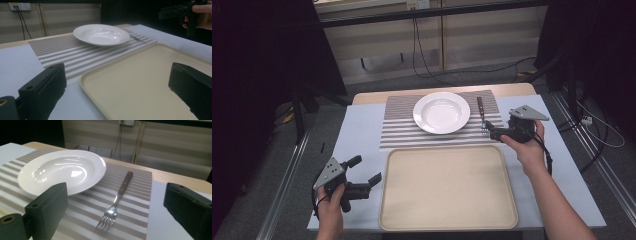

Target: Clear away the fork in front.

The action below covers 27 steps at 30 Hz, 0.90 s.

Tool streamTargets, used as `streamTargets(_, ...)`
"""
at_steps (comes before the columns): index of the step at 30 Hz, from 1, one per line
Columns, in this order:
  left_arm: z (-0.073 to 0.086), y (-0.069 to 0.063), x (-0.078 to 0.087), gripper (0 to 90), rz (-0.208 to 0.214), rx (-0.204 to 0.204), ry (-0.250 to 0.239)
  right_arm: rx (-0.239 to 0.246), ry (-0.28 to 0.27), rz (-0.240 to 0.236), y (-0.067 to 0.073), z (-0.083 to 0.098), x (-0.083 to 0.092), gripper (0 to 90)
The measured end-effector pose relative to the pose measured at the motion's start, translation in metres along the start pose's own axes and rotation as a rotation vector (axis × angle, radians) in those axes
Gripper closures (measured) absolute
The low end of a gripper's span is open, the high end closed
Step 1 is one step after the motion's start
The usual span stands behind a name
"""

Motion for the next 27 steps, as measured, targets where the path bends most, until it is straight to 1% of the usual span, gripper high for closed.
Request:
streamTargets(2,0.0,0.0,0.0,1.7,0.004,0.001,0.002,-0.034,0.012,-0.001,-0.002,-0.002,-0.009,9.6)
streamTargets(4,0.0,0.001,0.001,1.7,0.003,-0.002,0.002,-0.062,0.05,-0.016,-0.002,0.001,-0.02,13.2)
streamTargets(5,0.0,0.001,0.001,1.7,0.002,0.0,0.0,-0.059,0.071,-0.023,-0.002,0.004,-0.023,15.5)
streamTargets(6,0.0,0.001,0.001,1.7,0.003,-0.001,-0.001,-0.043,0.101,-0.022,-0.001,0.007,-0.029,17.9)
streamTargets(8,0.001,0.001,0.001,1.8,0.003,0.005,0.003,-0.038,0.115,-0.031,0.0,0.009,-0.037,20.8)
streamTargets(10,0.002,0.0,0.001,1.8,0.003,0.002,0.005,-0.031,0.14,-0.013,-0.001,0.009,-0.045,21.1)
streamTargets(11,0.001,0.0,0.0,1.8,0.004,0.004,0.004,-0.031,0.149,-0.017,-0.001,0.007,-0.049,23.4)
streamTargets(12,0.001,0.0,0.0,1.7,0.006,0.005,0.001,-0.014,0.175,-0.011,-0.002,0.004,-0.055,30.1)
streamTargets(13,0.001,-0.001,0.0,1.7,0.004,0.005,0.001,-0.014,0.175,-0.011,-0.002,0.004,-0.055,30.1)
streamTargets(14,0.001,0.0,0.0,1.7,0.004,0.0,0.003,0.01,0.192,-0.007,-0.002,0.003,-0.058,30.7)
streamTargets(15,0.001,0.0,0.0,1.7,0.005,0.001,0.002,0.018,0.203,-0.005,-0.003,0.002,-0.061,31.0)
streamTargets(16,0.001,0.0,0.0,1.7,0.003,0.001,0.001,0.019,0.222,-0.007,-0.004,0.002,-0.064,33.3)
streamTargets(17,0.001,0.0,0.001,1.8,0.003,0.0,-0.001,0.03,0.243,0.005,-0.008,0.002,-0.069,40.1)
streamTargets(19,0.0,0.0,0.001,1.8,0.002,-0.002,-0.003,0.022,0.242,0.002,-0.009,0.002,-0.072,40.6)
streamTargets(21,0.001,0.0,0.001,1.7,0.0,-0.003,-0.001,0.012,0.251,0.011,-0.011,0.004,-0.076,45.5)
streamTargets(23,0.002,0.001,0.0,1.7,-0.003,0.002,0.005,0.009,0.268,0.004,-0.01,0.007,-0.081,47.3)
streamTargets(25,0.002,0.001,0.0,1.7,-0.001,0.004,0.003,0.011,0.293,0.009,-0.009,0.014,-0.085,51.1)
streamTargets(26,0.002,0.001,0.0,1.7,-0.003,0.005,0.006,0.014,0.293,0.01,-0.008,0.015,-0.087,52.3)
streamTargets(27,0.002,0.001,0.0,1.7,-0.004,0.005,0.006,0.007,0.295,0.009,-0.007,0.017,-0.09,56.4)
Point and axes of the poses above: each handheld gripper's, and its own axes: x roughly backward along the jaws, z roughly out of its underside, y roughly to its left, the point moved 7 cm from there along -x, roughly forward along the jaws, and after that the axes turned 3 degrees about z, right-handed, at the moved point
